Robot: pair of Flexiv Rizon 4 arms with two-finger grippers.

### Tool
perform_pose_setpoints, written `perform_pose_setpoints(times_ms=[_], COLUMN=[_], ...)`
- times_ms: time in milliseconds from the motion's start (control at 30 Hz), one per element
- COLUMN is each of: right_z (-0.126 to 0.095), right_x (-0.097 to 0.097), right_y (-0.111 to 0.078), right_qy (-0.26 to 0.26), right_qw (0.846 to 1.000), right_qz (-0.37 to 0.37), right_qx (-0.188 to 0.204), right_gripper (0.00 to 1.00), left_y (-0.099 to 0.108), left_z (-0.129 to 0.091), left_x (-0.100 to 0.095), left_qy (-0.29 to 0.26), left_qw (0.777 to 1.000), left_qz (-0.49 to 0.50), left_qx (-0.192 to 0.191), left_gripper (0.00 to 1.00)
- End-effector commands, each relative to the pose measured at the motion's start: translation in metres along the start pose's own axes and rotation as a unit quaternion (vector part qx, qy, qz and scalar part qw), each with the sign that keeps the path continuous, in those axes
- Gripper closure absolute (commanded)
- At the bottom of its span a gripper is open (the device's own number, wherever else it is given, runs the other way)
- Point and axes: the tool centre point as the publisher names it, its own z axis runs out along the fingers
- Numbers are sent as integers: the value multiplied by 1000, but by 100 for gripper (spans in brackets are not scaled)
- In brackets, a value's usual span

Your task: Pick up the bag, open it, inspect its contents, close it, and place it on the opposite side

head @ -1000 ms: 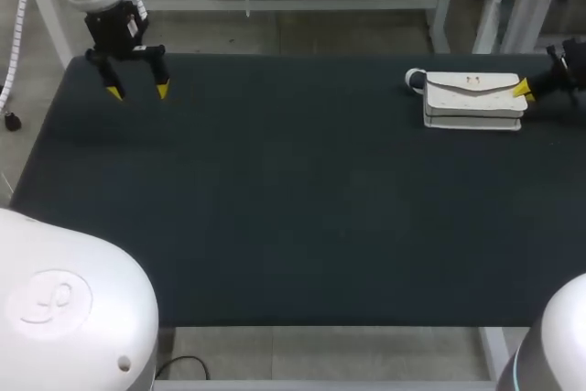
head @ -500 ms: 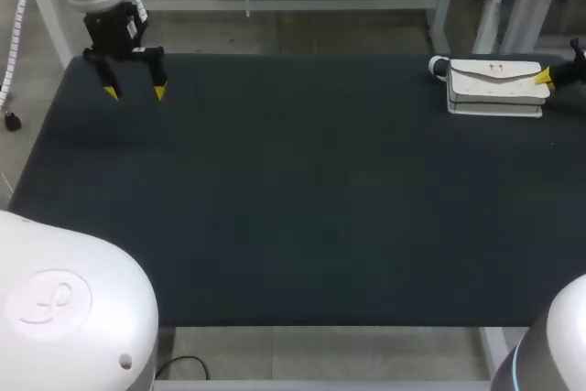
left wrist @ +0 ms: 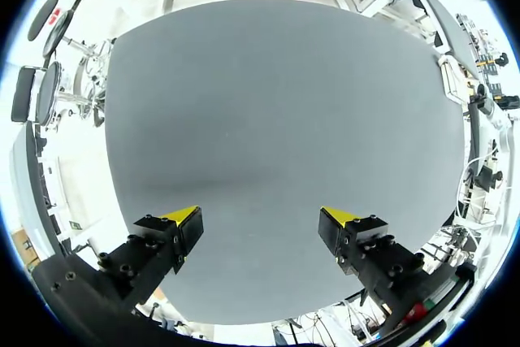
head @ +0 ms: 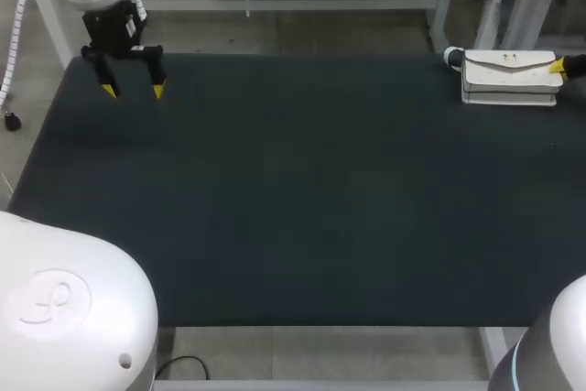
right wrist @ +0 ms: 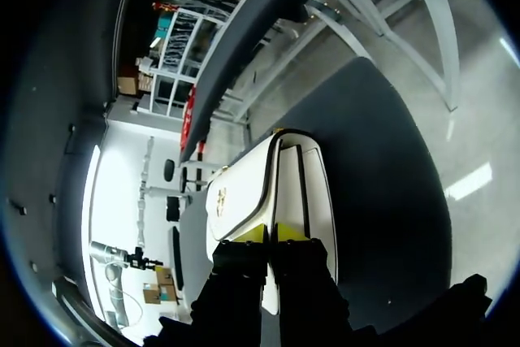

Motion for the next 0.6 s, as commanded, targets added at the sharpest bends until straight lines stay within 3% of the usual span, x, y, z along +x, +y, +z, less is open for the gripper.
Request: perform_pose_setpoints(times_ms=[33, 333, 600], right_z=[-4, -5, -4], right_x=[-9, -18, -20], right_y=[17, 25, 14], right_qy=[14, 5, 23], right_qw=[974, 970, 965], right_qz=[-2, 1, -1], right_qx=[227, 244, 262], right_gripper=[100, 100, 100], left_y=[1, 1, 1], left_z=[0, 0, 0], left_x=[1, 1, 1], left_qy=[-1, -1, -1], left_qw=[1000, 1000, 1000], left_qz=[0, 0, 0], left_qx=[1, 1, 1], left_gripper=[0, 0, 0])
